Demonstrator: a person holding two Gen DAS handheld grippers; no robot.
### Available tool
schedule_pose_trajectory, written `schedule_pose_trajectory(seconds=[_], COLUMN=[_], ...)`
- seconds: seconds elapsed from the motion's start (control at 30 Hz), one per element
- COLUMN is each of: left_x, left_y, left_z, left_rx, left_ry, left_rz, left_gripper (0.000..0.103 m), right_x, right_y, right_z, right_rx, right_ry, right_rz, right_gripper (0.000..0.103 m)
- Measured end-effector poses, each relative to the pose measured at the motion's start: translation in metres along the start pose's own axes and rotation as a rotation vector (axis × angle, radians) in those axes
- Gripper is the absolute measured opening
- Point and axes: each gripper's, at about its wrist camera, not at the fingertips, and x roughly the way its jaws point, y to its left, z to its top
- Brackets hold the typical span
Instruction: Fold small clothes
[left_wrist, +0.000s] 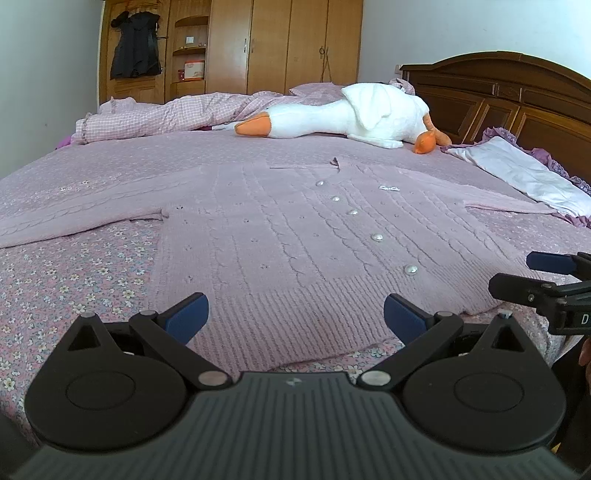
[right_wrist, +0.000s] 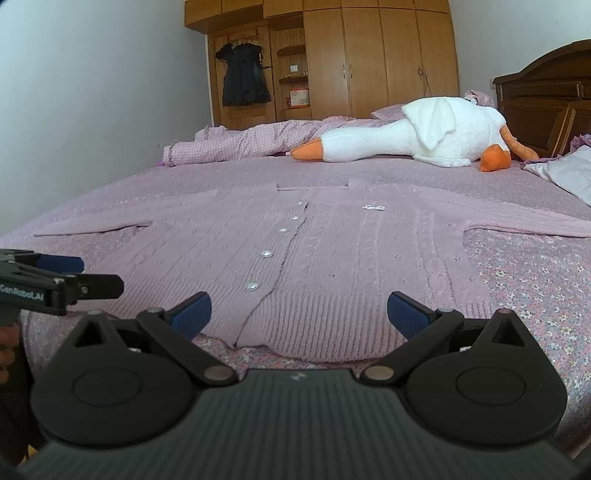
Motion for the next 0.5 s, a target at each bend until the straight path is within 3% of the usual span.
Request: schedule_pose_trajectory(seconds=[0.5], left_x=[0.0009], left_y=[-0.0001], left_z=[0.0003], left_rx=[0.001], left_ry=[0.004], left_rz=[0.0], left_gripper=[0.103], right_x=[0.0009], right_y=[0.0011], right_z=[0.0], right_rx=[-0.011], right_ry=[0.003], right_rz=[-0.018], right_gripper=[0.103])
